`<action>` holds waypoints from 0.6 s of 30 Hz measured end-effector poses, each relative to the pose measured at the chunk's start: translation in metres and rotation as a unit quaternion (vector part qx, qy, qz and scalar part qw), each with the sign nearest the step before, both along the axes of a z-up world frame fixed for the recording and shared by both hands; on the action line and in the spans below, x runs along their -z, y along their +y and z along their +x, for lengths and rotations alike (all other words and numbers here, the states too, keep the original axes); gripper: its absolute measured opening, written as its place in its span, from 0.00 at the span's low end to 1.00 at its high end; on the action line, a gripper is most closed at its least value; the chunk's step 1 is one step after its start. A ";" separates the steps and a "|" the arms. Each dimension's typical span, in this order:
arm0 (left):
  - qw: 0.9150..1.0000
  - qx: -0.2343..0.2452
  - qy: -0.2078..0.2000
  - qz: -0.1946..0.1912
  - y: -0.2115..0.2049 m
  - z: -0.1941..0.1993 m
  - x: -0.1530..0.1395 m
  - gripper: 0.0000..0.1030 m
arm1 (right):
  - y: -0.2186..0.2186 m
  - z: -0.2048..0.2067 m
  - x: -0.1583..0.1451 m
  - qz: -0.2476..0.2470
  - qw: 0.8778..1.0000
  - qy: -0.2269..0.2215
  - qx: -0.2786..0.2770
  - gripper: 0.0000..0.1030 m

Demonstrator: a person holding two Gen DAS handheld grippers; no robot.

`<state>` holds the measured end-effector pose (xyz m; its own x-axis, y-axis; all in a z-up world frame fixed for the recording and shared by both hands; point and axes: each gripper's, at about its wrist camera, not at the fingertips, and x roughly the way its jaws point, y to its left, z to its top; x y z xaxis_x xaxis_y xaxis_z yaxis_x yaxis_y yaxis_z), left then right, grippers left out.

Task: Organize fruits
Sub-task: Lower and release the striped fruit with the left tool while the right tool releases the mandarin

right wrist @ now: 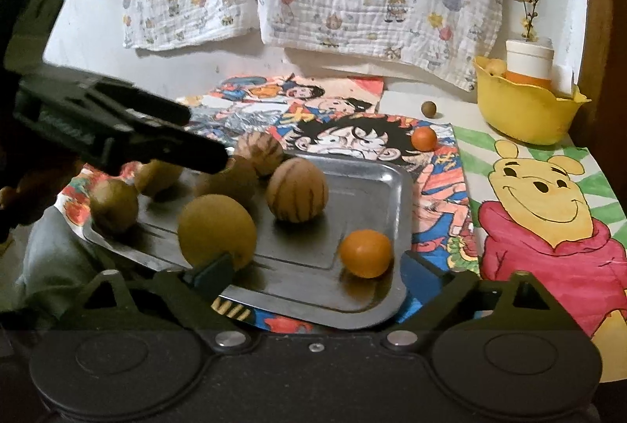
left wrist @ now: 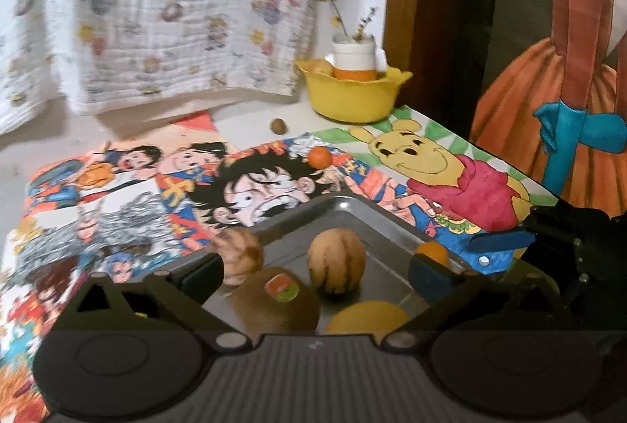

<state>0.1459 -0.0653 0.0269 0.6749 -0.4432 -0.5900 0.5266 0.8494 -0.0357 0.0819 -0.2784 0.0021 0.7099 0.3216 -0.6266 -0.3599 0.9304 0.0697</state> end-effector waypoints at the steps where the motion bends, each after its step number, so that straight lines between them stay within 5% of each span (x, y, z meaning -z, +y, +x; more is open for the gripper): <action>1: 1.000 -0.009 -0.003 0.001 0.005 -0.005 -0.002 0.99 | 0.001 -0.001 -0.001 0.004 1.000 -0.002 -0.001 0.94; 18: 0.992 -0.119 0.032 0.021 0.090 -0.043 0.015 0.99 | 0.033 0.006 -0.004 0.024 0.999 0.006 -0.028 0.99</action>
